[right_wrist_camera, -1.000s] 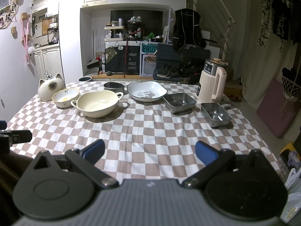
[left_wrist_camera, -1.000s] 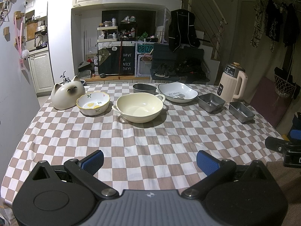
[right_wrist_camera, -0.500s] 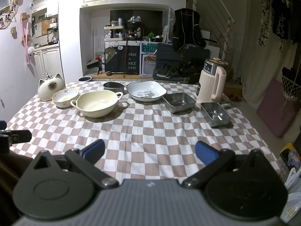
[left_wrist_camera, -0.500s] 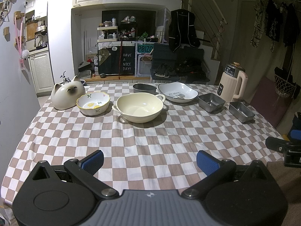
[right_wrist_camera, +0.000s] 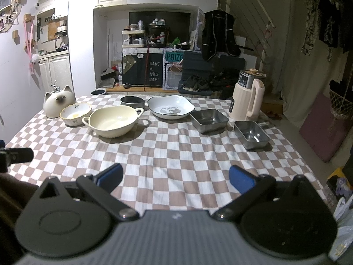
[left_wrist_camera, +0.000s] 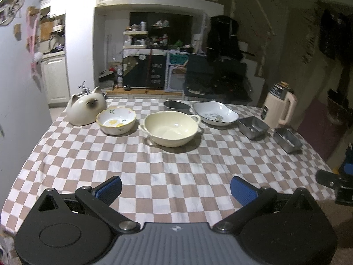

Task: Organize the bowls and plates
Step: 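Move the left tool toward the white square Ginkgo leaf plate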

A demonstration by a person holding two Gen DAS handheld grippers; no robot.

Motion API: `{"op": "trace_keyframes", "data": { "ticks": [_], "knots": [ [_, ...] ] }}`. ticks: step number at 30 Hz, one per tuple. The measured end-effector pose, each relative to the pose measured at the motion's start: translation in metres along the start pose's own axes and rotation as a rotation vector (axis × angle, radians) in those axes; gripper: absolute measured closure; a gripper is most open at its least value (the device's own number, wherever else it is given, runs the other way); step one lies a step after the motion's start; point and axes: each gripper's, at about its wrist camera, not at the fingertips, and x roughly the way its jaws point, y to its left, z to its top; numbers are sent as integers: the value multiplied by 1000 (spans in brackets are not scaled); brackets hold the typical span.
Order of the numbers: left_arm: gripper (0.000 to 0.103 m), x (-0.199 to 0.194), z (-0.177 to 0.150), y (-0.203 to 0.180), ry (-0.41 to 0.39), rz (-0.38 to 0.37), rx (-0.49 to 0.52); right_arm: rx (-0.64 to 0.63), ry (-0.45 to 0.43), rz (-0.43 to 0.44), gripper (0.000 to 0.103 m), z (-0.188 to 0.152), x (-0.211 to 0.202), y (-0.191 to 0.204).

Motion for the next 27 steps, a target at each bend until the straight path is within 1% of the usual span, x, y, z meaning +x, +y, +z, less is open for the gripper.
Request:
{"op": "trace_keyframes", "data": {
  "ticks": [4,7,9,11,13,18,23,27],
  "knots": [
    [0,6,10,4,14,16,-26,36,4,21,0,6,3,-5],
    [0,12,22,9,5,18,-39,41,-2,-4,0,14,10,-4],
    [0,18,34,8,1,-2,-52,35,-14,-20,0,23,15,-5],
    [0,26,47,5,-6,-29,-50,35,-25,-15,0,35,23,-8],
    [0,36,61,1,-23,-41,-34,36,-29,-7,0,45,31,-11],
    [0,65,100,-15,-76,-36,18,49,-40,12,0,75,59,-21],
    [0,105,139,-29,-91,-28,59,8,-94,-35,0,100,94,-29],
    [0,137,165,-36,-100,1,46,10,-98,-16,0,120,129,-39]
  ]
}}
